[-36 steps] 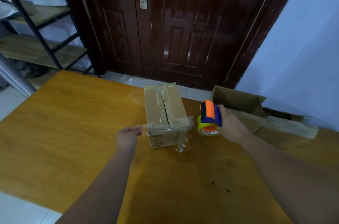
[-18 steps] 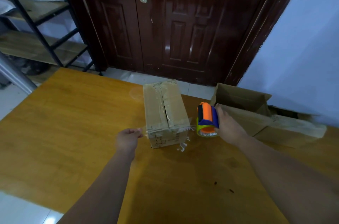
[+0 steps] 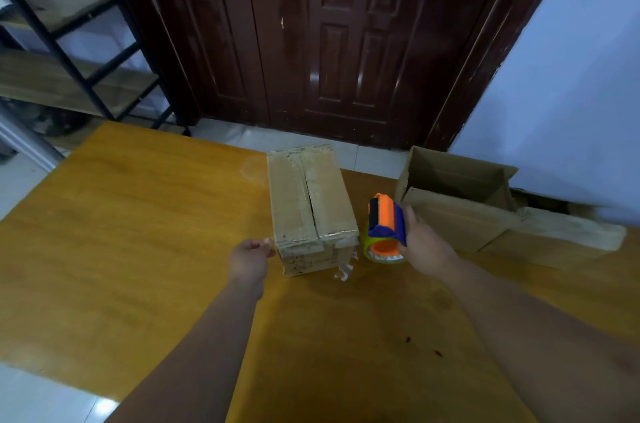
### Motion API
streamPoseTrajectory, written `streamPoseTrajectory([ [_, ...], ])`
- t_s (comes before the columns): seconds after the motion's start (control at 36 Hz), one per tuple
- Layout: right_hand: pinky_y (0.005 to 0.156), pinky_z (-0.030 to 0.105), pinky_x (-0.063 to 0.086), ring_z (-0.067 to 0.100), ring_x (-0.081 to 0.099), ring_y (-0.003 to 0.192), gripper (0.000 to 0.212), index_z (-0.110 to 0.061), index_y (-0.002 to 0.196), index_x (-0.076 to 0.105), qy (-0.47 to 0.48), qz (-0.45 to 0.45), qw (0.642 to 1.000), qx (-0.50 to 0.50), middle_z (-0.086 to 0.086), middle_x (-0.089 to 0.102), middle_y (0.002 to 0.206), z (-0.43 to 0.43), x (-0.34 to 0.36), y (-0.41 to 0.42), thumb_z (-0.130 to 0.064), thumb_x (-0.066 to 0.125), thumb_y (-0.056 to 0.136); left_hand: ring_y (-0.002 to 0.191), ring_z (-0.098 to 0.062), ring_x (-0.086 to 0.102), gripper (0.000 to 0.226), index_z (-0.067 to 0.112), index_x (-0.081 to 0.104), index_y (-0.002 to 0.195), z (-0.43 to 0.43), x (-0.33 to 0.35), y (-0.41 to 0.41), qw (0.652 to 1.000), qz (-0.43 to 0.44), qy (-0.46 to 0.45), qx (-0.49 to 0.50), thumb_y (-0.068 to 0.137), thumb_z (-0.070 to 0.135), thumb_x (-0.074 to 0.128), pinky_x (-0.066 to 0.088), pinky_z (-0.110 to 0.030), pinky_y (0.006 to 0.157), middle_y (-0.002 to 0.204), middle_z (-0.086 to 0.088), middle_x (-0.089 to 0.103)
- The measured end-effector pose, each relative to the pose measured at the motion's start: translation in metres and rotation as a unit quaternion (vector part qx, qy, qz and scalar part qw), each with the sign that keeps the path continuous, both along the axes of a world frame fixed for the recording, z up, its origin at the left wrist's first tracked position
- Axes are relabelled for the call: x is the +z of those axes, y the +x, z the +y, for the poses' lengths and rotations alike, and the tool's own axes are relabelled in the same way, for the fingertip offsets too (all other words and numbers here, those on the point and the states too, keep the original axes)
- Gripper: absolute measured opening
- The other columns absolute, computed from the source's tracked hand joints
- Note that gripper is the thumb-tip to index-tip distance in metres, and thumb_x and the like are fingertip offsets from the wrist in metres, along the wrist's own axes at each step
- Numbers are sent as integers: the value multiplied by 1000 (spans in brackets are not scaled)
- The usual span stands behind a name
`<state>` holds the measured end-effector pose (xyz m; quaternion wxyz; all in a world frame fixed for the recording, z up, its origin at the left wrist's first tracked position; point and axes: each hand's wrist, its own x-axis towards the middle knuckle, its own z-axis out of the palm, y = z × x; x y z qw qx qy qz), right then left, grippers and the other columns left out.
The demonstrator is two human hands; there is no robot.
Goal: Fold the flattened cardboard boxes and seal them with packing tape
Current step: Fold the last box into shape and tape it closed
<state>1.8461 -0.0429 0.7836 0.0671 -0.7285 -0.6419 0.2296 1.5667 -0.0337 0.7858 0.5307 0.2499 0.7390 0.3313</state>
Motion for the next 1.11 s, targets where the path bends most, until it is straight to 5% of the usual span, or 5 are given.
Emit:
streamPoseTrajectory([
  [0.36,83,30,51,15,57,102,76,-19,147,18,-10,10,1000,19,7,53,125,1,-11,-7,-18,66,88,59,-20,37,21,10,54,83,7,-10,6,997,64,-32,9,94,27,61,37,-41,72,69,-3,43],
  [0.47,78,28,49,12,54,93,71,-20,143,22,-12,19,999,28,7,54,122,3,-12,-9,-15,66,87,97,-34,54,62,12,38,135,-7,-18,0,982,149,-74,-91,87,39,66,46,-46,85,111,-12,55],
  [0.78,82,31,49,14,55,98,71,-20,141,24,-23,38,998,43,7,53,124,7,-9,-11,-14,68,85,124,-24,50,54,16,43,140,-30,1,24,972,123,197,-32,100,49,28,42,-41,98,135,-2,54],
  [0.97,83,29,48,16,55,104,76,-19,145,20,-32,33,998,47,7,52,126,7,-8,-14,-19,68,85,138,-26,33,109,22,-23,147,-44,0,33,988,10,109,-113,83,55,58,34,-34,100,156,-1,26],
  [1.11,84,33,51,14,55,99,71,-22,139,24,-45,61,994,85,3,53,119,5,-8,-25,-19,69,85,144,-20,-18,107,15,-14,150,-38,4,34,815,461,211,-280,83,68,49,-8,-42,115,157,0,-16],
])
